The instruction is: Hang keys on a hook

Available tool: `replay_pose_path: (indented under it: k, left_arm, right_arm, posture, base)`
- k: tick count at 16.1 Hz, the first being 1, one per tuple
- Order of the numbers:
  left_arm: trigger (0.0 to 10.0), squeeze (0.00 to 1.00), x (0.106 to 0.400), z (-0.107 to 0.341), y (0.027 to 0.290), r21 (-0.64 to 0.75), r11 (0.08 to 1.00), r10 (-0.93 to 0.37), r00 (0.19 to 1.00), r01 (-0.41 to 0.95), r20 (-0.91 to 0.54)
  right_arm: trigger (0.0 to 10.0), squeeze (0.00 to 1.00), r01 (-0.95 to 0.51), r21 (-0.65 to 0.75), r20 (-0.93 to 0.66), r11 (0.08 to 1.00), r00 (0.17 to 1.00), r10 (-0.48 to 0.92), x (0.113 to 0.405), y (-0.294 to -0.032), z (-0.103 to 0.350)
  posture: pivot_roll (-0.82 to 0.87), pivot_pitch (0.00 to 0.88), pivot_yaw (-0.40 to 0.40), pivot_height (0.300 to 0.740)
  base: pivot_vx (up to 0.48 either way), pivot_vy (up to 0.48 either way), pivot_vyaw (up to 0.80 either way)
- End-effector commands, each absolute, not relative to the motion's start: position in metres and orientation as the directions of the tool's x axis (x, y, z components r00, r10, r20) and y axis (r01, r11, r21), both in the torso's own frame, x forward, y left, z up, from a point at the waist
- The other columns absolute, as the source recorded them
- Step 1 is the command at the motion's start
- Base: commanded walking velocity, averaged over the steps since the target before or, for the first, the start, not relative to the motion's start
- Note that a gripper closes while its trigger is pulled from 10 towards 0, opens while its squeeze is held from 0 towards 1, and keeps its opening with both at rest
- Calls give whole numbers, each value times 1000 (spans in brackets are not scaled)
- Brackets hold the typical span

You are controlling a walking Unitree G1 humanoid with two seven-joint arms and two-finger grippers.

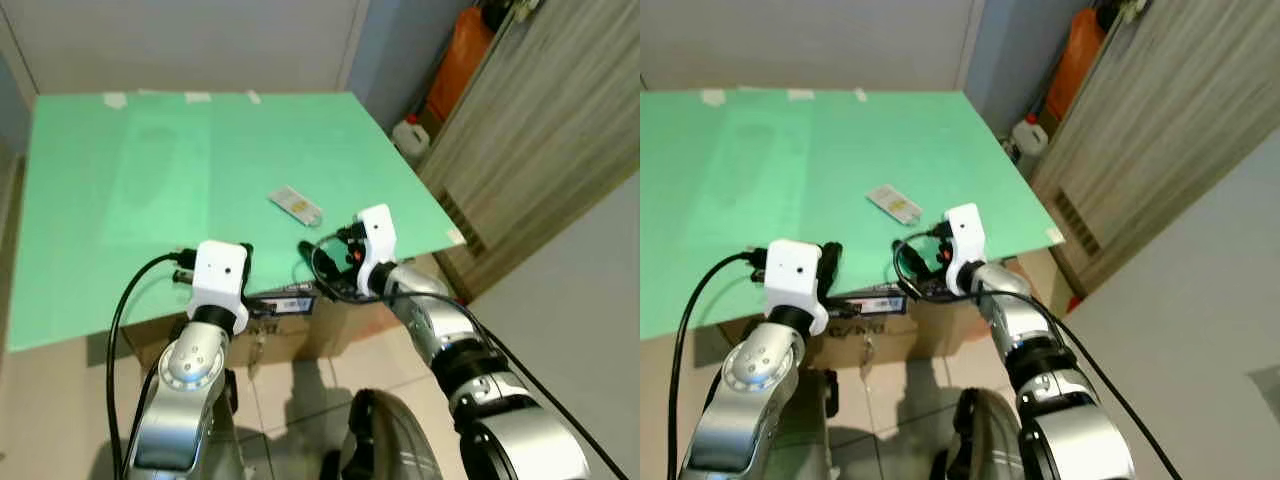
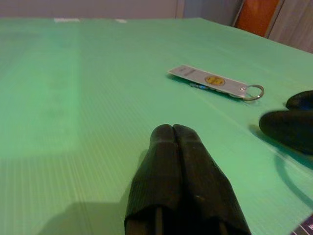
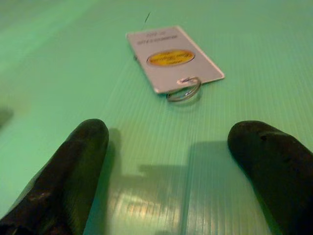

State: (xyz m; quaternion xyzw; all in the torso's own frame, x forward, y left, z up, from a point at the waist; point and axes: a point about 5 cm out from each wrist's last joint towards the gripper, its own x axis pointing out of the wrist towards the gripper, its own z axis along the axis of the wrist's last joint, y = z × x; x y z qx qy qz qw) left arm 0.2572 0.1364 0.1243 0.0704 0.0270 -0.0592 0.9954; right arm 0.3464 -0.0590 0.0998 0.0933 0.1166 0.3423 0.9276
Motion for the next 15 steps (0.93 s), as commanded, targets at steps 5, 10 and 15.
replay_pose_path:
  k: [5,10,15]
  left_arm:
    - [10000,0,252,124,121,115,982,-138,985,150,-100]
    - [10000,0,251,123,113,114,978,-160,981,172,-108]
    - [10000,0,249,119,108,108,976,-174,977,187,-123]
  right_arm:
    - [10000,0,-590,320,-146,742,743,654,348,-62,97]
    - [10000,0,-627,186,-3,757,770,638,350,-62,117]
    - [10000,0,-634,238,17,736,760,649,350,-56,119]
  posture:
    - [277,179,-230,602]
    - [266,177,-225,602]
    - [269,183,-229,602]
  base:
    - [0,0,0]
    - [0,0,0]
    - [0,0,0]
